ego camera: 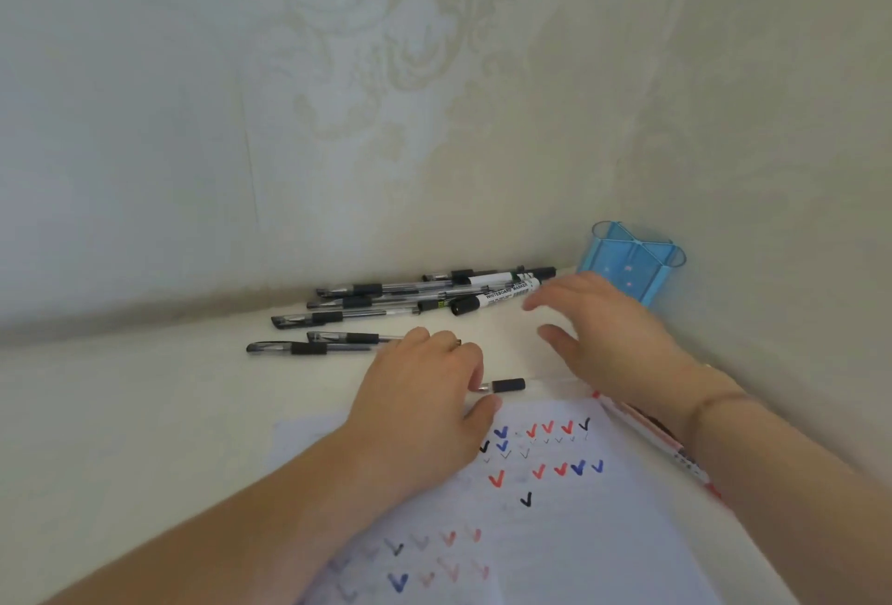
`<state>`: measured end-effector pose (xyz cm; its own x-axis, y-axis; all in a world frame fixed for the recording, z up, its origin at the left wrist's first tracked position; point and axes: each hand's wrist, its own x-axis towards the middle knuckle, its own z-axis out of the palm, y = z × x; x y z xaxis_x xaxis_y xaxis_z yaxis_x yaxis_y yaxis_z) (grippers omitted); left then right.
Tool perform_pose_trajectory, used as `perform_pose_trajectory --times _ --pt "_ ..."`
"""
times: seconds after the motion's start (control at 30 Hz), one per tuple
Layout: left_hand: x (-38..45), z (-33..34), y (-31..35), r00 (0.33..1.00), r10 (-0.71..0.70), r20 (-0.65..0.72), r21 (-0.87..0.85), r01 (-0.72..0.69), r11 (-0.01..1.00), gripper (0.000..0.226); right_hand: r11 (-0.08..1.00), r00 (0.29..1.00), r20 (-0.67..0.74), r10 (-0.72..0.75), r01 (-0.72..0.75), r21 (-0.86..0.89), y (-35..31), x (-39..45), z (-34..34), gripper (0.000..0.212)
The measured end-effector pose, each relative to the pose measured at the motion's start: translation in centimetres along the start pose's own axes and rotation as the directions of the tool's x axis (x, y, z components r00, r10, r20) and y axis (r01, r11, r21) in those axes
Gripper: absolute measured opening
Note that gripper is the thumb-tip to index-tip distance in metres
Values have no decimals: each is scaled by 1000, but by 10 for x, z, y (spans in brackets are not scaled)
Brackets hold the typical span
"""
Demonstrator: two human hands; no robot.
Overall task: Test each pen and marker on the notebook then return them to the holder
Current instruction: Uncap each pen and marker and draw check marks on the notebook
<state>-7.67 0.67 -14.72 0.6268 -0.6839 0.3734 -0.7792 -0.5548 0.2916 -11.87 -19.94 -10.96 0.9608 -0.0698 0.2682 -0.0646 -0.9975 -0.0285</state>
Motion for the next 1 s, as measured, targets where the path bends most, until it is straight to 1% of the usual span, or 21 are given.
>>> perform_pose_trajectory --times 0.03,0.07,0.1,0.2,0.3,0.43,0.5,0.57,0.63,0.7,0.73,0.77,0.83,0.87,0.9,0.93,0.97,1.0 --pt "0 -1 0 1000 -13 -4 -22 13 1000 23 999 998 47 -47 48 -21 -4 16 8 31" --pt "0 -3 0 1000 -31 -4 -45 31 998 23 997 995 78 -61 65 -50 -6 31 16 33" --pt "0 -5 1 999 -47 -3 -65 47 997 24 996 995 83 -47 53 -71 -7 42 23 33" --pt "-1 -8 3 999 -35 0 -76 35 996 28 996 999 23 49 -47 -80 -9 58 35 29" --pt "-2 -7 4 1000 -14 -8 -74 13 997 30 991 999 6 46 -44 -129 -4 63 40 27" --pt "-1 -5 4 1000 -14 -10 -82 13 997 29 991 999 15 33 -30 -132 1 61 40 23" --pt "0 -5 4 998 -41 -41 -139 35 990 27 990 1000 22 -18 21 -138 3 55 37 19" --pt "1 -4 2 994 -77 -75 -226 59 972 22 983 995 18 -100 102 -155 4 48 34 13" --pt "3 -1 0 986 -66 -155 -286 19 958 20 962 976 -14 -218 212 -169 5 37 28 13" --pt "7 4 -5 967 -35 -254 -262 -33 964 35 931 944 -69 -323 304 -203 0 23 17 18" --pt "8 6 -9 959 -14 -285 -228 -53 972 41 918 924 -109 -367 341 -202 -7 16 11 17" --pt "9 7 -11 957 11 -290 -191 -69 979 43 907 900 -158 -406 376 -191 -15 9 5 13" --pt "9 7 -10 961 73 -267 -111 -106 988 36 884 846 -261 -465 431 -180 -31 -7 -8 6" --pt "8 6 -8 961 100 -258 -83 -125 989 33 880 832 -289 -473 433 -194 -35 -16 -14 6" --pt "7 6 -6 960 122 -253 -82 -147 986 33 892 838 -309 -450 402 -209 -37 -26 -20 6" --pt "7 5 -4 959 138 -249 -117 -171 978 33 927 867 -331 -372 328 -182 -35 -35 -24 11" --pt "5 3 -2 959 143 -245 -186 -191 964 33 974 900 -372 -227 215 -75 -32 -46 -28 18" --pt "4 1 0 961 145 -236 -265 -207 942 33 987 916 -402 -14 78 141 -30 -55 -32 25"
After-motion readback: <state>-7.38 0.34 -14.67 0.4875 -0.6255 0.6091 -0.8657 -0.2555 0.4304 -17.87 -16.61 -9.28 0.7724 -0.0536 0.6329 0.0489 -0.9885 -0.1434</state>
